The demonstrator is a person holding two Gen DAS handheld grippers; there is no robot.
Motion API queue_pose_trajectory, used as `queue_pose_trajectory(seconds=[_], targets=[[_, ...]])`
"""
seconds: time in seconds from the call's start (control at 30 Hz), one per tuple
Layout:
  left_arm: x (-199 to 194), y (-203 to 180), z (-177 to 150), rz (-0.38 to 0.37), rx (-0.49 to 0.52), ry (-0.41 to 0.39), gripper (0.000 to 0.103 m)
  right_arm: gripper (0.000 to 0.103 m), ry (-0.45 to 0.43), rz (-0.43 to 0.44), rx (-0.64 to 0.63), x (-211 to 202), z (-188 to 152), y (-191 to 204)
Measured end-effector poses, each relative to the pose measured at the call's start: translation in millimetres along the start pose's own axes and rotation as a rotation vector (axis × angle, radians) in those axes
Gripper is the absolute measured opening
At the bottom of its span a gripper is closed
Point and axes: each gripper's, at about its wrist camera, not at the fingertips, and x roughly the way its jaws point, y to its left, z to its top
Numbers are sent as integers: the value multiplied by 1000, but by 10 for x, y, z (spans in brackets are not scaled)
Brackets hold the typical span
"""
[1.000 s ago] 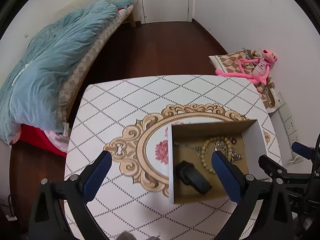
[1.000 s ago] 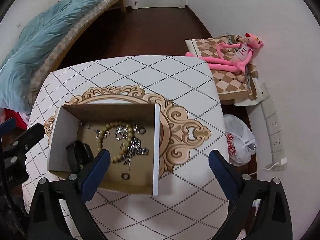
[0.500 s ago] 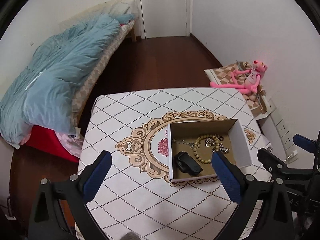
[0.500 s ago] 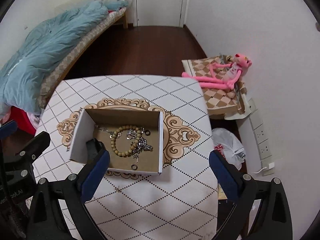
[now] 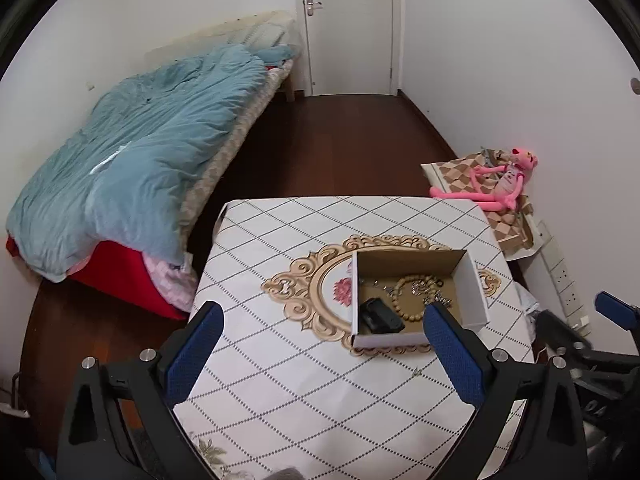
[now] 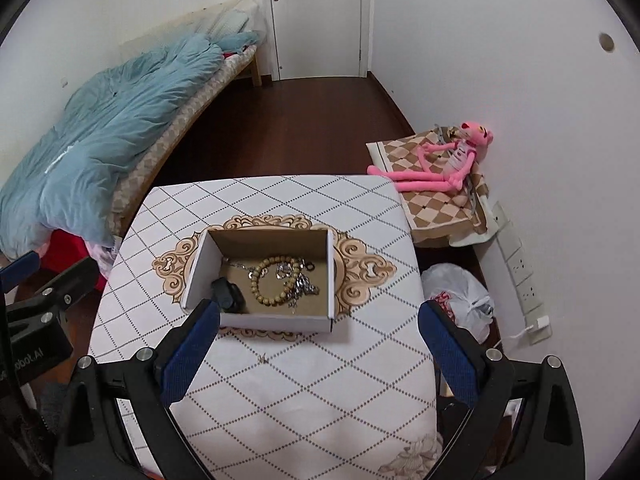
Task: Organize jewelry
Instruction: 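Grasp the small silver earring on the cloth with the right tool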
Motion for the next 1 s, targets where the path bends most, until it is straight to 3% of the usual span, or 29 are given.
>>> queue_pose_trajectory(seconds=[0.17,0.37,0.5,0.67,0.77,0.83,0.9,1.0], targets=[[126,-59,-347,14,-8,49,102,101,44,-21,68,16,-356,-332],[523,-221,-907,36,8,187,102,100,194,-70,182,386,-1069,-809],[689,-329,-1187,38,31,254,102,82,296,-75,252,608,-1618,-1034],[803,-418,-1397,36,48,309,102,78,340,-71,288,736,-1991,-1082],[862,-434,-1424,34,45,318,102,76,319,-59,275,755,-1966,-1025],[912,-437,-1409,31,41,307,102,67,283,-58,255,761,-1879,-967],[974,-432,-1390,17,27,304,102,45,257,-47,246,793,-1792,-918],[1109,-440,-1348,-22,1,316,101,44,234,-40,246,889,-1665,-860]])
